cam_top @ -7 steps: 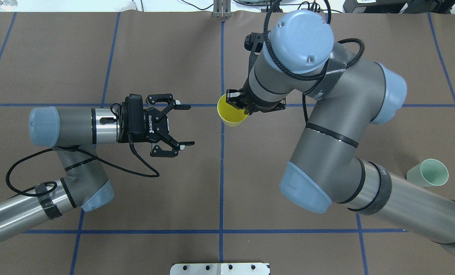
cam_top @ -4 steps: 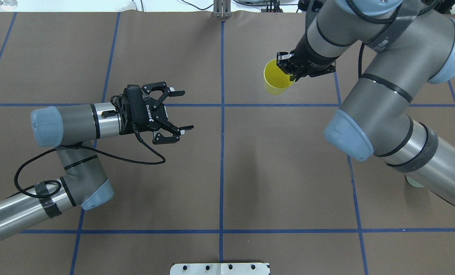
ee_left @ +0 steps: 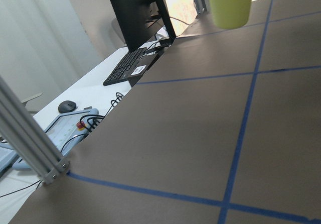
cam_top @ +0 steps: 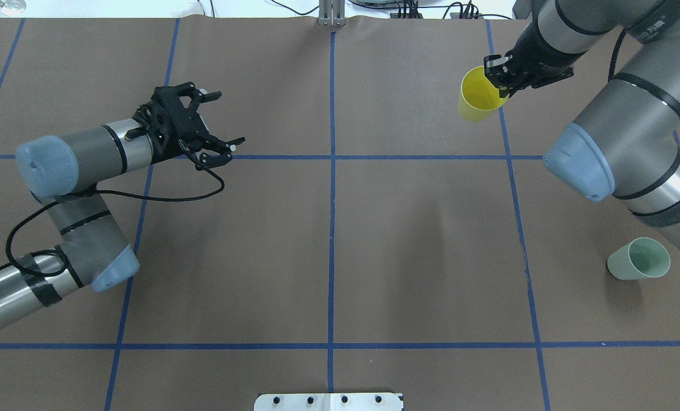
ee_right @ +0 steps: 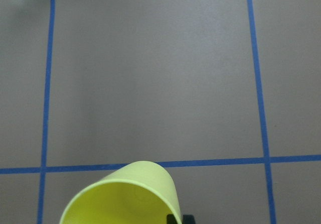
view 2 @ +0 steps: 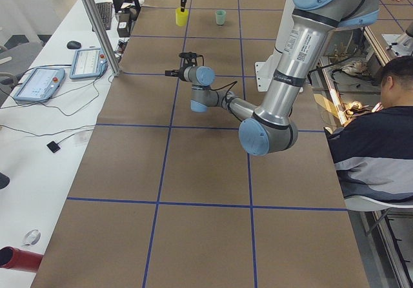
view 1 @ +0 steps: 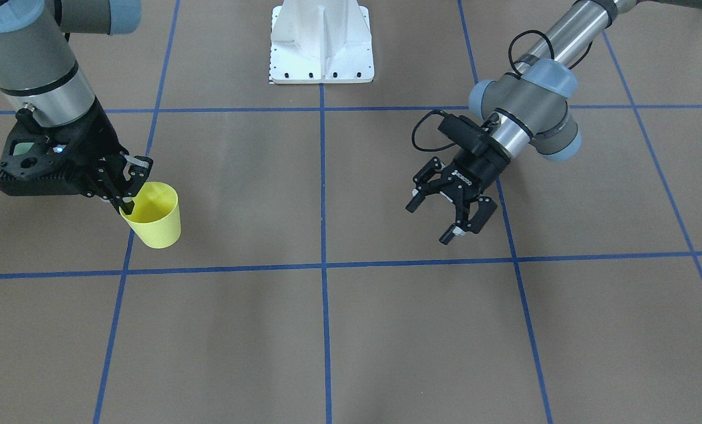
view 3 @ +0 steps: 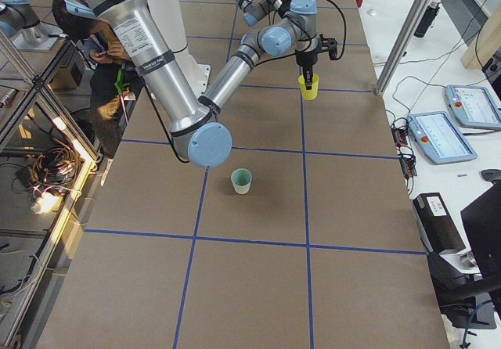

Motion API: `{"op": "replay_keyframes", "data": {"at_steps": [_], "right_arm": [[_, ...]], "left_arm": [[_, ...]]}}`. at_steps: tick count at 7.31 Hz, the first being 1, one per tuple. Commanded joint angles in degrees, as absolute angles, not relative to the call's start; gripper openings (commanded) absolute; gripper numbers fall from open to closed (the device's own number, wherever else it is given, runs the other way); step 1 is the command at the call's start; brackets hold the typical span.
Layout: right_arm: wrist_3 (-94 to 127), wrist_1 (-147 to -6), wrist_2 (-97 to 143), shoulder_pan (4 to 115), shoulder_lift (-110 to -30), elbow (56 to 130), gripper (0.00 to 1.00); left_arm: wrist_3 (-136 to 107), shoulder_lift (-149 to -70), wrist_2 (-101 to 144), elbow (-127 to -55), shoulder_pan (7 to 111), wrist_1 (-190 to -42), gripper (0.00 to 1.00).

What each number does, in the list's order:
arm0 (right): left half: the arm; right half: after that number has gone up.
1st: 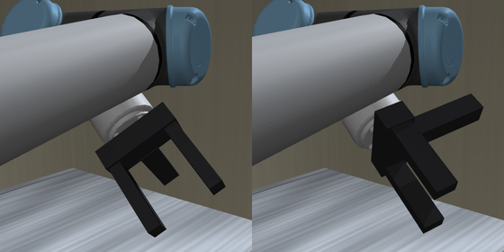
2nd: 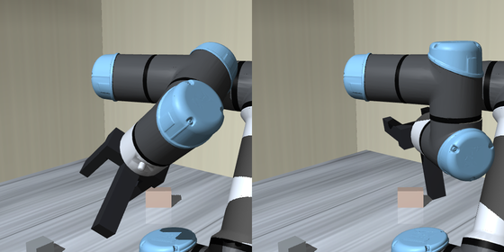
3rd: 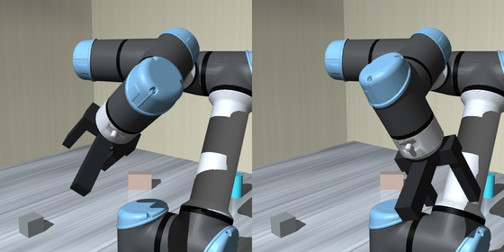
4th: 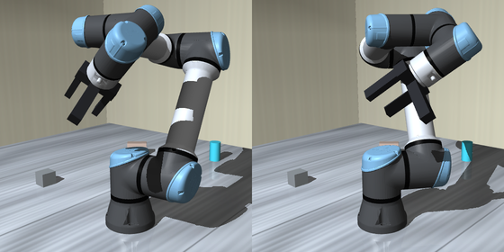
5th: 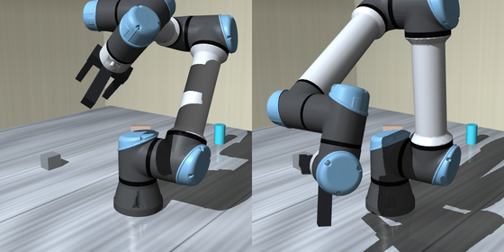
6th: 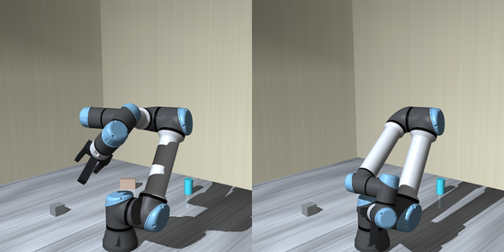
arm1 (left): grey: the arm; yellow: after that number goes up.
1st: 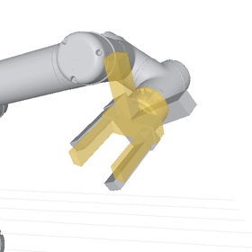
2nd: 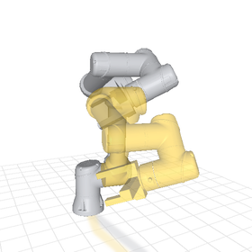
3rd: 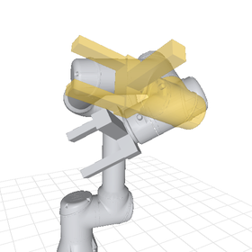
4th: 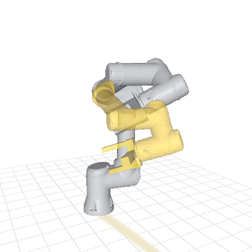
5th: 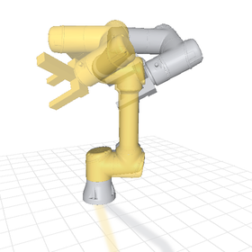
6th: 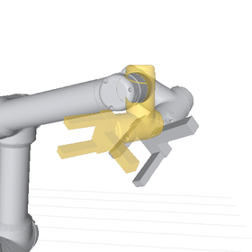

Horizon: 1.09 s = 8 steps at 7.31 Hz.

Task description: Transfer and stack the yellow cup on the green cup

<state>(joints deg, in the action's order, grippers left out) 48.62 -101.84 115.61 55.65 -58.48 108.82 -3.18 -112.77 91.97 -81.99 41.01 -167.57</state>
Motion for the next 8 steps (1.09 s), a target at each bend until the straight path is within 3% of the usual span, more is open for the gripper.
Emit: {"op": "replay_keyframes", "data": {"at_steps": [1,4,8], "right_arm": [[45.4,-101.8,116.0,57.0,-59.8,108.8,0.0],[40.4,-101.5,120.4,60.2,-61.5,109.0,0.0],[36.4,-101.4,120.9,62.0,-64.1,110.7,0.0]], "left_arm": [[-3.3,-108.6,92.1,-82.4,47.7,-157.5,0.99],[-2.7,-104.9,95.3,-82.4,56.0,-136.9,1.0],[-2.8,-102.0,114.9,-82.4,75.6,-116.2,1.0]]}}
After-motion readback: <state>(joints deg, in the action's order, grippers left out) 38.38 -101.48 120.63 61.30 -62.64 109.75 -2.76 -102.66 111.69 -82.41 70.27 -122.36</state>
